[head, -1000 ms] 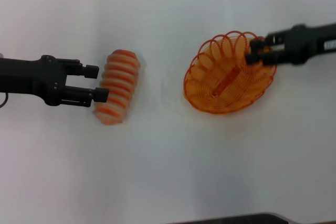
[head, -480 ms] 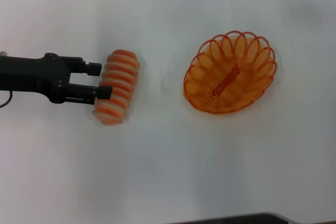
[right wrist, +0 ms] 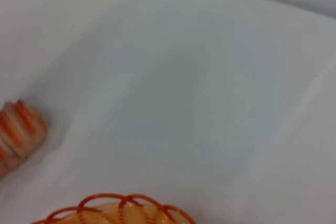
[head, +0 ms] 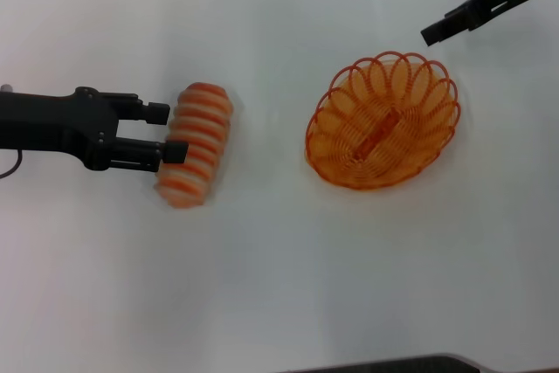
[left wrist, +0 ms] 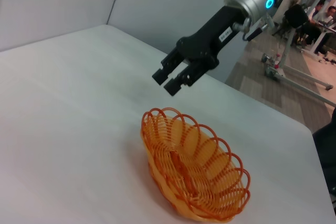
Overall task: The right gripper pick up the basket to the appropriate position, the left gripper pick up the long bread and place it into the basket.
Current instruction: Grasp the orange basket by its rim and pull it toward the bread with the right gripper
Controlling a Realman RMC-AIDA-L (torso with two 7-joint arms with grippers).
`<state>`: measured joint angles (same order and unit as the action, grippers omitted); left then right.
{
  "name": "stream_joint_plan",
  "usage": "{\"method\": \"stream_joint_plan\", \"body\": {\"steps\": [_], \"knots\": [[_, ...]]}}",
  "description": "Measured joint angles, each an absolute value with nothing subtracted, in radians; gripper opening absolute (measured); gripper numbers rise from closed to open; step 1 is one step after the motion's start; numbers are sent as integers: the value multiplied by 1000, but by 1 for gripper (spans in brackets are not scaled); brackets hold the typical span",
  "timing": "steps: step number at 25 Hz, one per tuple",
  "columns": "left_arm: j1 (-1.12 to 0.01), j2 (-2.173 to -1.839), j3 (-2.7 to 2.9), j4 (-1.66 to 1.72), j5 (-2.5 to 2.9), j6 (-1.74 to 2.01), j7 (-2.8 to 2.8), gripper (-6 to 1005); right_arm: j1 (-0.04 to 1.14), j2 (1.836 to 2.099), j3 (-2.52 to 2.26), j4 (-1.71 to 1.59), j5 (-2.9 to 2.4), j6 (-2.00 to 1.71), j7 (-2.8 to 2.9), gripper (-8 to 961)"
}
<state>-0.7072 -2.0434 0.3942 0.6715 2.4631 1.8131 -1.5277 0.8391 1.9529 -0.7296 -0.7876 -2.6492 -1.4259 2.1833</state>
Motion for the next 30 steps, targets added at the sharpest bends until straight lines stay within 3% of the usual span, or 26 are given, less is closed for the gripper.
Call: {"method": "stream_joint_plan", "body": {"steps": [24,30], "knots": [[-712,-2040,395,678,2451,1803,-1528,780,844,1981,-836,-684,-2698,-1335,2196,508],[-712,-2041,397,678,2451,1800,-1528,781,842,1981,-835,-677,-2696,-1333,2193,275]]}}
